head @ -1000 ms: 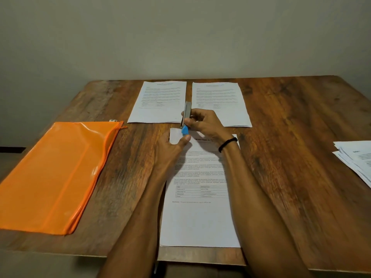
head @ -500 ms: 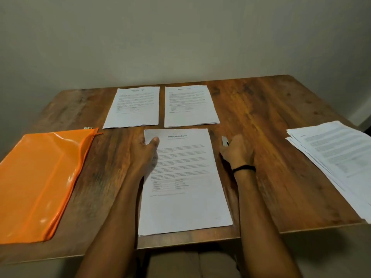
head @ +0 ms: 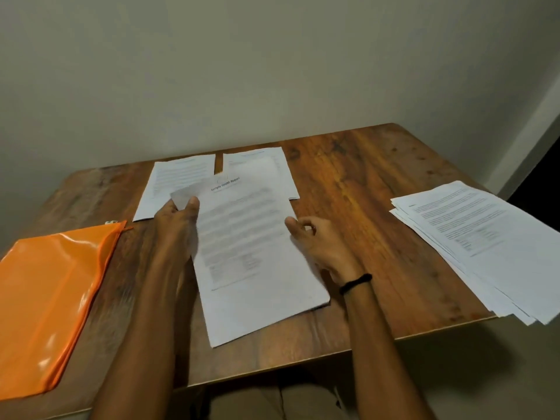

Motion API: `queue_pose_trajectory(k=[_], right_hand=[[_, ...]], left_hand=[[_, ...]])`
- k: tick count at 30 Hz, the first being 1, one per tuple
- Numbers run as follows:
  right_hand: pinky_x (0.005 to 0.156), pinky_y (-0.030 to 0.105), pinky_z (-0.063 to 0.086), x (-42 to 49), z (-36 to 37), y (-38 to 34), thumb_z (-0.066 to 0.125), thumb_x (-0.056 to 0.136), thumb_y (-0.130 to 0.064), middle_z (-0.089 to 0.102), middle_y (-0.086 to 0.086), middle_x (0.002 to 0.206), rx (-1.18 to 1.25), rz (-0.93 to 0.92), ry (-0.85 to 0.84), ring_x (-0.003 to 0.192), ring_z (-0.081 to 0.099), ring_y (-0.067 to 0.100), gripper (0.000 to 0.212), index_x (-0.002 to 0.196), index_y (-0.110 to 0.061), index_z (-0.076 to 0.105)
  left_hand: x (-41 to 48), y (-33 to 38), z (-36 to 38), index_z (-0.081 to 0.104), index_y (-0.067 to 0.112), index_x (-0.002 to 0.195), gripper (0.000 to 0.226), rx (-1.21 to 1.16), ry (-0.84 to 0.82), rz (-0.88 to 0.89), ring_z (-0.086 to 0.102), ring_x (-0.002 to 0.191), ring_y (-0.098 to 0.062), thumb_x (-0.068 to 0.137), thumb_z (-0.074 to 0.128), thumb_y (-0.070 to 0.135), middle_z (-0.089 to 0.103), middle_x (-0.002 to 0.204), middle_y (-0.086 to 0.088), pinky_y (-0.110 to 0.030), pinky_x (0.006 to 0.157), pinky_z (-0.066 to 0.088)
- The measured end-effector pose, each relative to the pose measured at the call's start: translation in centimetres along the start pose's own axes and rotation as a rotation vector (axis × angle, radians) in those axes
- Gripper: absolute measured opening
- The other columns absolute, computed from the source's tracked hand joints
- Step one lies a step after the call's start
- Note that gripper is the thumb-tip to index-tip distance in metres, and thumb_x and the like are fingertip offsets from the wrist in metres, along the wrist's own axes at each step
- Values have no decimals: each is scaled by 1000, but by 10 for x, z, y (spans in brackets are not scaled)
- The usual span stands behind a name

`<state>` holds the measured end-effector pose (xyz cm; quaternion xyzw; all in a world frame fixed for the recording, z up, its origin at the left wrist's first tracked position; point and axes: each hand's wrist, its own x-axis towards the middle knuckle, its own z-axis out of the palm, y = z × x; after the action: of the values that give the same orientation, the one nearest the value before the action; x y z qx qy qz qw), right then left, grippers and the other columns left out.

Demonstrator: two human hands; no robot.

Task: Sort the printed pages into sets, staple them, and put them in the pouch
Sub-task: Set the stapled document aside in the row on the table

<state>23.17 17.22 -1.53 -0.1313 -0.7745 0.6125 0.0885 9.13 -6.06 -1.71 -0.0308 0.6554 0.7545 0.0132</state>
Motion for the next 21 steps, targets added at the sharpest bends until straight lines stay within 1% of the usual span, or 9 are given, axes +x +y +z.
queue_pose_trajectory(k=[2, 4, 7, 9, 10, 12, 14, 18, 21], right_hand=[[80, 30, 59, -3, -11, -1, 68, 95, -32, 76, -4, 102, 91, -4, -187, 91, 73, 11, 30, 112, -9, 72], [86, 37, 59, -1, -23, 2, 69, 95, -21, 75, -1, 112, 83, -10, -214, 101, 72, 18, 27, 120, -11, 70], [86, 35, 59, 17, -40, 7, 67, 94, -9, 72, -1, 114, 81, -18, 12, 101, 71, 18, 28, 122, -7, 67], [84, 32, 58, 38, -54, 9, 67, 93, -7, 69, -3, 113, 6, -53, 180, 101, 69, 17, 31, 123, -7, 65], [85, 33, 57, 51, -62, 12, 67, 93, -8, 68, -2, 113, -20, -59, 236, 103, 68, 19, 31, 124, -8, 65], [84, 36, 56, 80, -80, 18, 64, 94, -11, 67, -1, 114, -121, -34, 321, 104, 66, 22, 30, 124, -9, 64], [82, 37, 56, 109, -99, 26, 62, 94, -15, 68, 2, 120, -284, -9, 402, 102, 66, 25, 30, 124, -10, 63], [74, 29, 48, 170, -128, 39, 63, 95, -15, 67, 14, 125, -524, 45, 522, 103, 66, 33, 31, 124, -5, 63], [82, 32, 50, 210, -140, 51, 64, 94, -13, 65, 18, 124, -644, 60, 575, 107, 63, 36, 34, 126, -3, 59]], left_hand=[[8, 21, 14, 66, 15, 116, 26, -16, 84, 35, 73, 97, -30, 93, 70, 26, 74, 109, -8, -47, 81, 60], [19, 38, 30, 66, 12, 114, 21, -52, 121, 66, 75, 92, -26, 95, 67, 20, 75, 106, -8, -44, 78, 61], [31, 52, 56, 60, 11, 126, 40, 4, 31, -13, 73, 95, -27, 92, 71, 28, 73, 112, -7, -42, 73, 60], [32, 47, 73, 55, 17, 133, 62, 126, -132, -150, 69, 102, -29, 80, 81, 34, 68, 121, -7, -47, 82, 59], [31, 40, 85, 50, 19, 137, 71, 232, -205, -171, 67, 104, -29, 76, 84, 32, 65, 125, -5, -49, 87, 58], [23, 22, 114, 41, 22, 142, 71, 421, -315, -135, 65, 104, -23, 83, 80, 14, 62, 125, -1, -45, 93, 56], [26, 4, 148, 35, 22, 144, 72, 465, -376, -75, 64, 104, -18, 86, 73, 2, 63, 127, -2, -40, 94, 56], [44, -11, 214, 34, 18, 146, 68, 522, -389, 54, 59, 117, -24, 89, 69, 3, 58, 135, -7, -30, 94, 53], [64, -22, 253, 35, 14, 147, 64, 664, -402, 111, 54, 126, -26, 92, 65, 3, 51, 145, -8, -25, 92, 45]])
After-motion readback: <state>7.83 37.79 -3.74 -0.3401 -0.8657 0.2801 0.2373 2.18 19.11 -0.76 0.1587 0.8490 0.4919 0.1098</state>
